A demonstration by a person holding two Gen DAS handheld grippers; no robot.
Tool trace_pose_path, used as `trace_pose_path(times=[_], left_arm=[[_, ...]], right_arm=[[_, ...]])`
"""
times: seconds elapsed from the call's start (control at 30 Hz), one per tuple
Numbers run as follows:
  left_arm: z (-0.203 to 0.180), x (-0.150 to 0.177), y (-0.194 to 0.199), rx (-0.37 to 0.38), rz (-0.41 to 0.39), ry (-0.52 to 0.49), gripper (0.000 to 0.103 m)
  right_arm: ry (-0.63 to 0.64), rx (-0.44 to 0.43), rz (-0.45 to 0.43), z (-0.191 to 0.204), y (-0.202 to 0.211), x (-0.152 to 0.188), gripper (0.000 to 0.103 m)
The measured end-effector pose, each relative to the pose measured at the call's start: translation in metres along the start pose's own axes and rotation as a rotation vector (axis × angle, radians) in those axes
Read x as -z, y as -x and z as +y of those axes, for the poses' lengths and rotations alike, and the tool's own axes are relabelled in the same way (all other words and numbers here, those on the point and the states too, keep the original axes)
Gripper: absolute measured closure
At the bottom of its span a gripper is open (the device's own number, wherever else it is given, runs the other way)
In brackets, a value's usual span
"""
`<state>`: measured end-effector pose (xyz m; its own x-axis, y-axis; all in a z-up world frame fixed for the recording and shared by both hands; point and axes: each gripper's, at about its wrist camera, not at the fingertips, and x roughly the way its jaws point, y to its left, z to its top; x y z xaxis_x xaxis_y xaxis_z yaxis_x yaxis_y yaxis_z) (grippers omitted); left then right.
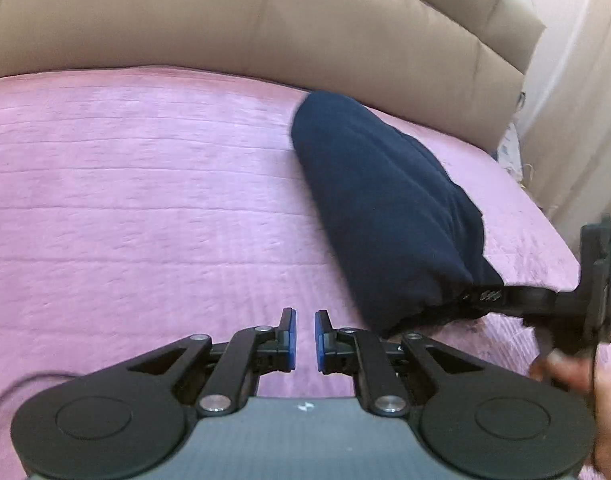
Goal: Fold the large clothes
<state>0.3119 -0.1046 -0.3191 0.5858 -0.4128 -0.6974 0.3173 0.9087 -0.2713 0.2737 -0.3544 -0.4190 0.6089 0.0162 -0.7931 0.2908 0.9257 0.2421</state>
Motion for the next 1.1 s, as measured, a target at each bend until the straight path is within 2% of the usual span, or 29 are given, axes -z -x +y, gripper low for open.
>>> trace_pose_path(times=[0.1, 0.13, 0.17, 0.23, 0.3, 0.37, 0.47, 0.5, 0.6, 0.67, 0.77, 0.83, 1.0, 1.03, 1.1], left_arm=[[0.012, 0.01, 0.027, -0.047, -0.011, -0.013, 0.091], [0.016, 0.014, 0.037, -0.066, -0.011, -0.012, 0.091], [0.023, 0.019, 0.047, -0.085, -0.016, -0.008, 0.091], [0.033, 0.024, 0.069, -0.122, -0.017, 0.009, 0.091], [0.041, 0.026, 0.093, -0.168, -0.026, 0.01, 0.091], [0.048, 0.026, 0.122, -0.256, -0.064, -0.017, 0.091], [0.055, 0.026, 0.166, -0.403, -0.089, -0.054, 0.09], [0.058, 0.025, 0.183, -0.457, -0.092, -0.057, 0.09], [0.063, 0.019, 0.22, -0.578, -0.113, -0.08, 0.088], [0.062, 0.011, 0.232, -0.549, -0.115, -0.076, 0.083], [0.045, -0.001, 0.218, -0.409, -0.146, -0.055, 0.077], [0.025, -0.01, 0.19, -0.285, -0.164, -0.028, 0.067], [-0.019, -0.041, 0.101, -0.017, -0.173, 0.08, 0.05], [-0.025, -0.05, 0.08, 0.024, -0.158, 0.108, 0.042], [-0.032, -0.058, 0.051, 0.061, -0.153, 0.152, 0.036]], right_arm=[[-0.096, -0.04, 0.025, -0.017, 0.018, 0.01, 0.09], [-0.119, -0.055, 0.035, -0.023, 0.025, 0.017, 0.075], [-0.14, -0.076, 0.055, -0.029, 0.031, 0.024, 0.069], [-0.145, -0.111, 0.067, -0.038, 0.047, 0.039, 0.068], [-0.118, -0.103, 0.063, -0.043, 0.069, 0.054, 0.068], [-0.114, -0.088, 0.067, -0.054, 0.085, 0.059, 0.068], [-0.141, -0.081, 0.072, -0.076, 0.113, 0.066, 0.061], [-0.141, -0.064, 0.081, -0.079, 0.121, 0.069, 0.057], [-0.112, 0.007, 0.088, -0.085, 0.148, 0.076, 0.057], [-0.092, 0.03, 0.07, -0.089, 0.163, 0.081, 0.056], [-0.049, 0.023, 0.01, -0.083, 0.172, 0.067, 0.049], [-0.016, 0.019, -0.049, -0.074, 0.169, 0.054, 0.031], [0.076, -0.04, -0.187, -0.045, 0.146, 0.013, 0.024], [0.082, -0.046, -0.201, -0.041, 0.136, 0.004, 0.024], [0.082, -0.059, -0.232, -0.039, 0.119, -0.009, 0.024]])
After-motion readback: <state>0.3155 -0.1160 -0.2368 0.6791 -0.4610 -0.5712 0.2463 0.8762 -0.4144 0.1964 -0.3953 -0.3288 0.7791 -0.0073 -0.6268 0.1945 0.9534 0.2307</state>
